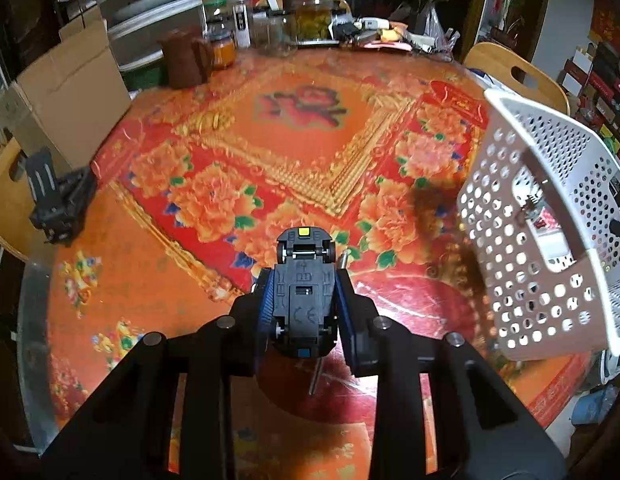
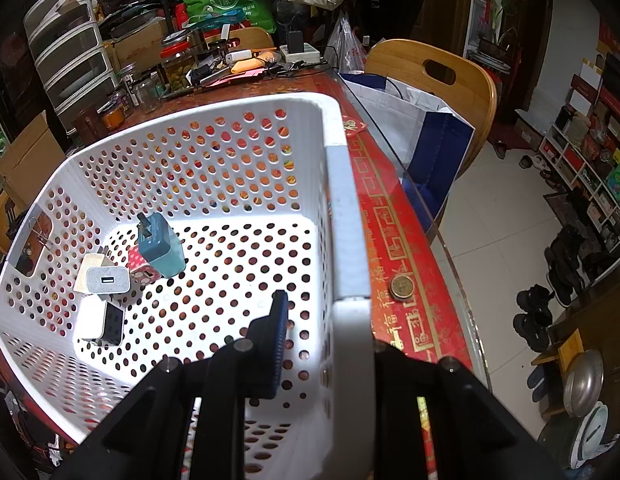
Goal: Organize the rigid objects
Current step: 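Grasp the black toy car with the left gripper, then lower the black toy car into the basket and open the left gripper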
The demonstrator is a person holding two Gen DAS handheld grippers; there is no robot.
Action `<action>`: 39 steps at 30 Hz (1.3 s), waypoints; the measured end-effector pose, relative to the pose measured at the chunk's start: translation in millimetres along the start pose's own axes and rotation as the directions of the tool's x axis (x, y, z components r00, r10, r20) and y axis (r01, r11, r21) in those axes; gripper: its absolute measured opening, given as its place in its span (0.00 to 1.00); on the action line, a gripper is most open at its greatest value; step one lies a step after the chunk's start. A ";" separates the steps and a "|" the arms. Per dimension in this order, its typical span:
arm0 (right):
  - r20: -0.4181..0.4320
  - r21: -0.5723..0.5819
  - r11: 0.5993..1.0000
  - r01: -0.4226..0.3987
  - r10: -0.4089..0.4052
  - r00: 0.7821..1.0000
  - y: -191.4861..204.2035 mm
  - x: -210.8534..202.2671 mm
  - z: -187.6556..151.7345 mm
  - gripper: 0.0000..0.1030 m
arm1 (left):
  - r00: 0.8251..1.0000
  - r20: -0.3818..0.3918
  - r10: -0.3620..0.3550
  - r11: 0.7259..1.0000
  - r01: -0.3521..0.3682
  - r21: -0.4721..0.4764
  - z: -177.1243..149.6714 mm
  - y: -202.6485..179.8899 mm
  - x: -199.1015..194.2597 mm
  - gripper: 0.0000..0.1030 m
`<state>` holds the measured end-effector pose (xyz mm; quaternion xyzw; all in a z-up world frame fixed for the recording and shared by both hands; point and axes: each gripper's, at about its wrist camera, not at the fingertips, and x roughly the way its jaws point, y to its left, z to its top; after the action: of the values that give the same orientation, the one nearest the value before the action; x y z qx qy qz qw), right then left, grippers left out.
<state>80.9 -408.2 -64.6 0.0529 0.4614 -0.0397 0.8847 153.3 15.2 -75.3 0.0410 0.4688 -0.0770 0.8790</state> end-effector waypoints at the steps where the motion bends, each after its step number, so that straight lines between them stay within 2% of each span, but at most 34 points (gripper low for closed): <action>1: 0.000 0.000 1.000 0.000 0.000 1.000 0.0 0.0 0.0 0.20 | 1.000 0.005 -0.002 1.000 0.002 0.001 1.1 -1.2 -4.5 0.26; 4: -0.001 0.001 1.000 0.000 0.000 1.000 0.0 0.1 -0.1 0.20 | 1.000 0.029 -0.011 1.000 0.012 -0.004 7.7 -7.8 -22.7 0.26; 7: 0.000 0.000 1.000 0.002 -0.002 1.000 0.4 -0.3 -0.1 0.20 | 0.995 0.091 -0.036 0.999 0.034 0.027 22.5 -28.2 -56.9 0.26; 11: 0.000 -0.001 1.000 0.002 -0.002 1.000 0.2 -0.2 0.3 0.20 | 0.985 0.159 -0.069 0.990 0.048 0.135 44.0 -83.0 -102.3 0.26; 14: 0.002 0.002 1.000 0.000 0.000 1.000 0.1 -0.5 0.2 0.20 | 0.983 0.152 -0.107 0.979 0.078 0.186 53.2 -123.1 -112.0 0.26; 16: 0.002 0.001 1.000 0.001 -0.001 1.000 0.1 -1.0 0.6 0.20 | 0.987 0.096 -0.127 0.969 0.103 0.226 58.0 -153.8 -103.2 0.26; 19: -0.002 0.000 1.000 0.001 -0.001 1.000 0.2 -1.6 0.6 0.20 | 0.994 -0.004 -0.107 0.956 0.104 0.275 64.7 -188.5 -78.2 0.26; 20: -0.003 0.000 1.000 0.001 -0.001 1.000 0.0 -1.7 0.6 0.20 | 0.994 -0.058 -0.088 0.950 0.102 0.294 68.6 -201.4 -63.6 0.26; 21: -0.003 0.000 1.000 0.000 0.000 1.000 -0.1 -1.9 0.4 0.20 | 0.992 -0.109 -0.070 0.945 0.101 0.312 72.4 -212.5 -49.6 0.26; 25: -0.003 0.000 1.000 0.001 -0.001 1.000 -0.1 -2.3 -0.1 0.20 | 0.976 -0.217 0.010 0.933 0.069 0.353 79.9 -229.4 -4.0 0.26; 27: -0.003 -0.001 1.000 0.000 0.000 1.000 -0.1 -2.3 -0.4 0.20 | 0.968 -0.241 0.065 0.926 0.032 0.377 85.4 -239.0 11.5 0.26; 32: -0.005 -0.008 1.000 0.001 -0.001 1.000 1.1 -2.7 -1.7 0.20 | 0.949 -0.287 0.130 0.908 0.002 0.418 87.2 -255.1 37.1 0.26; 39: -0.003 -0.013 1.000 -0.002 0.002 1.000 1.8 -2.1 -1.1 0.21 | 0.942 -0.281 0.181 0.889 -0.035 0.457 78.6 -262.3 58.7 0.26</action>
<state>79.1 -406.2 -63.4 0.0478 0.4628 -0.0358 0.8844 204.2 -260.1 -80.2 0.2791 0.5700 -0.1251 0.7626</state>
